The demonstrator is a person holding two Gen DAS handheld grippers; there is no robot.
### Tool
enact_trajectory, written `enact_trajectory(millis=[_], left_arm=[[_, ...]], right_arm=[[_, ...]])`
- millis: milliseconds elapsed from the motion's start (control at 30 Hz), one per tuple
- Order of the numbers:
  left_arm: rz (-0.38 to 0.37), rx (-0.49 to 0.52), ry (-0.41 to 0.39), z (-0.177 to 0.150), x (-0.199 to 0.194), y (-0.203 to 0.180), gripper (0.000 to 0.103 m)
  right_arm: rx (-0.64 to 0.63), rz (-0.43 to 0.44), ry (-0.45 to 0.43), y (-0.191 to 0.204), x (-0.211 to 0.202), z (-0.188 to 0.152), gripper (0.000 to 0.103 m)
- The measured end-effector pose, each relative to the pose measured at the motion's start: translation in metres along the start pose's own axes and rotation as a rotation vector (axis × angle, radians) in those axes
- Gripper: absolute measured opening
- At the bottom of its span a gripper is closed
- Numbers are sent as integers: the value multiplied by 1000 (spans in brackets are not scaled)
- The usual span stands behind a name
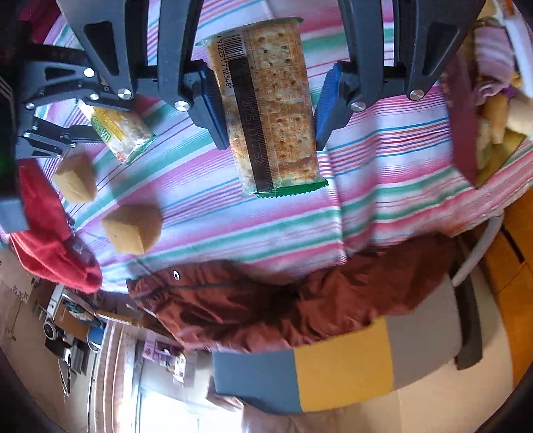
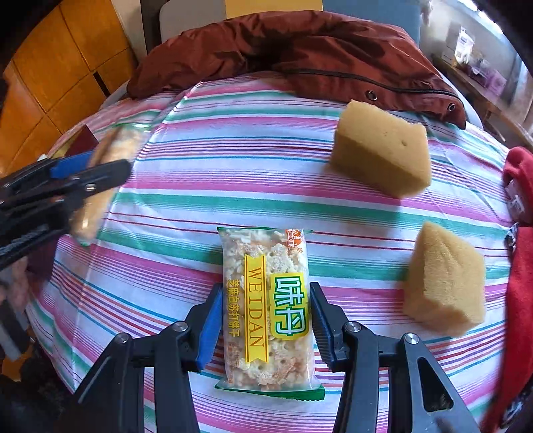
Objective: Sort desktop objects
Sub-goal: 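Grasp the cracker packet with the left tool while the right tool holds the WEIDAN packet, then carry the cracker packet and WEIDAN packet over the gold tray with both tools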
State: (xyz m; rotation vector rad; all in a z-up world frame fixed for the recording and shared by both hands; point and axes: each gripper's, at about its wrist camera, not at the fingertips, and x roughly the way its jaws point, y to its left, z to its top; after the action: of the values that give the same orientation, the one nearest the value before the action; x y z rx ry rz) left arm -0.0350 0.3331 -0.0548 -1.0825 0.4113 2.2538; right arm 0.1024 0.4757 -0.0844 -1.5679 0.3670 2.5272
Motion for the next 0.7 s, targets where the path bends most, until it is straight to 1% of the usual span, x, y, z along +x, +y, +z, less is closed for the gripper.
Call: enact_trajectory(millis=[200,333,467,633,700], left_arm=[[32,-25,-44,-12,-35,24,50],[46,-55,-53,-20,-50,40,50],[59,-79,-61,-29,-62,55,50],[81,-101,-75,-37,-75,70,50],[94,-111,-79,-41,-79,77,50]], right_arm=[[-7,1,-5,12,3,-1,49],[-23,-2,0,25,4,-3,49],[-15,13,7,32,2,-4,49],[28,45,7,39,1,-4,49],[45,75,7,44,-1,-5,49]])
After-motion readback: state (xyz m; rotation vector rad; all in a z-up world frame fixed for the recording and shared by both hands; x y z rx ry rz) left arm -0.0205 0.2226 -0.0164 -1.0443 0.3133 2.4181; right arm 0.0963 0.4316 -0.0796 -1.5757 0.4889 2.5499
